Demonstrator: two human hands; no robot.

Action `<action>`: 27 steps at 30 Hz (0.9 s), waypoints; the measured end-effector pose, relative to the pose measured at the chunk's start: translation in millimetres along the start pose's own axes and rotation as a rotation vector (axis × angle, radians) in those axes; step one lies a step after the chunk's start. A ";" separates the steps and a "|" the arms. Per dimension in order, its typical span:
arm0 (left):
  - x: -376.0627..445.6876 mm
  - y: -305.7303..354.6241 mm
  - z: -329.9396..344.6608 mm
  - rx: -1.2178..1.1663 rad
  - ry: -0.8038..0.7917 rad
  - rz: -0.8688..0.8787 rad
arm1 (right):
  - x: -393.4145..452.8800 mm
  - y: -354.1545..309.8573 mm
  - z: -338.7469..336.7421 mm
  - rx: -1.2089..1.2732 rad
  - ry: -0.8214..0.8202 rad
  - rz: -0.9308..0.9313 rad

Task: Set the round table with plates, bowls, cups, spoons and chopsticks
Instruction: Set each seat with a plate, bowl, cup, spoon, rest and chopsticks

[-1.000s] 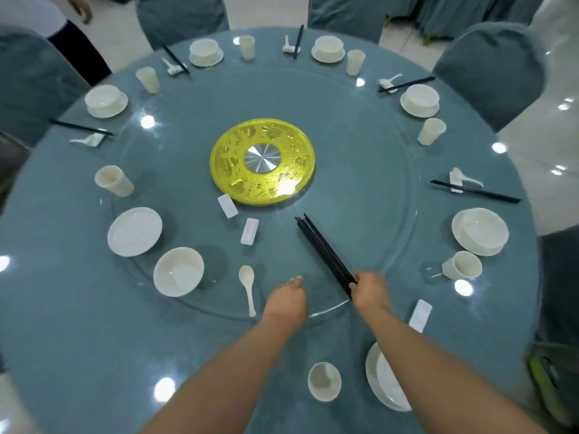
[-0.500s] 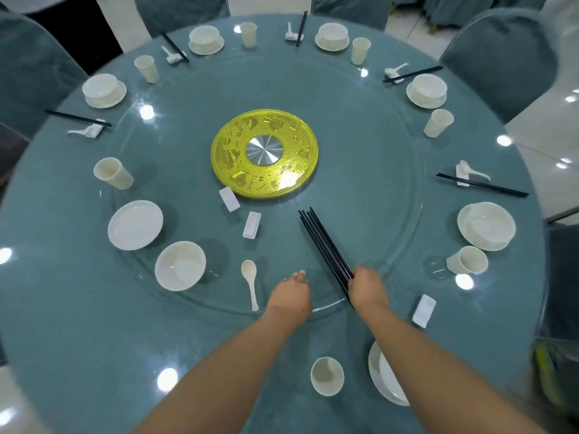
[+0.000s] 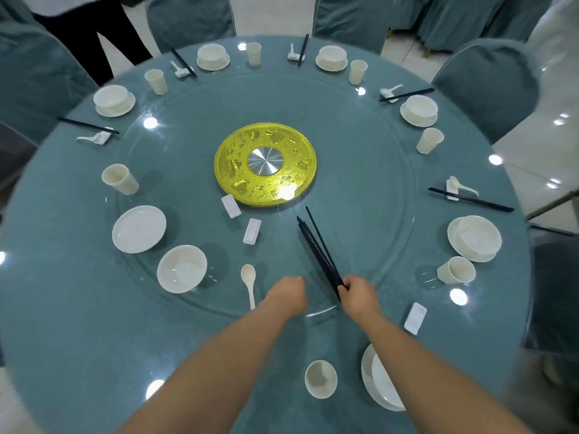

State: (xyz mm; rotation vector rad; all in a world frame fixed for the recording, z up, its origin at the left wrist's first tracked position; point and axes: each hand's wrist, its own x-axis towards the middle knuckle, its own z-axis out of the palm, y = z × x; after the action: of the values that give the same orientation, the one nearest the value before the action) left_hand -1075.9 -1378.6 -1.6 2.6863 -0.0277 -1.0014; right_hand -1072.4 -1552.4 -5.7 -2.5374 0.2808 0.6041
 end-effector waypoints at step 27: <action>-92.2 64.6 28.7 -1.675 0.125 -0.080 | -131.5 41.9 -45.9 0.332 -0.252 -0.172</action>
State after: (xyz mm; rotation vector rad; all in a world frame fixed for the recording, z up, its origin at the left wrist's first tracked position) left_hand -1159.5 -1437.5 53.5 1.1650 0.6315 -0.4156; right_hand -1184.2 -1601.5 73.2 -2.1154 0.0646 0.7336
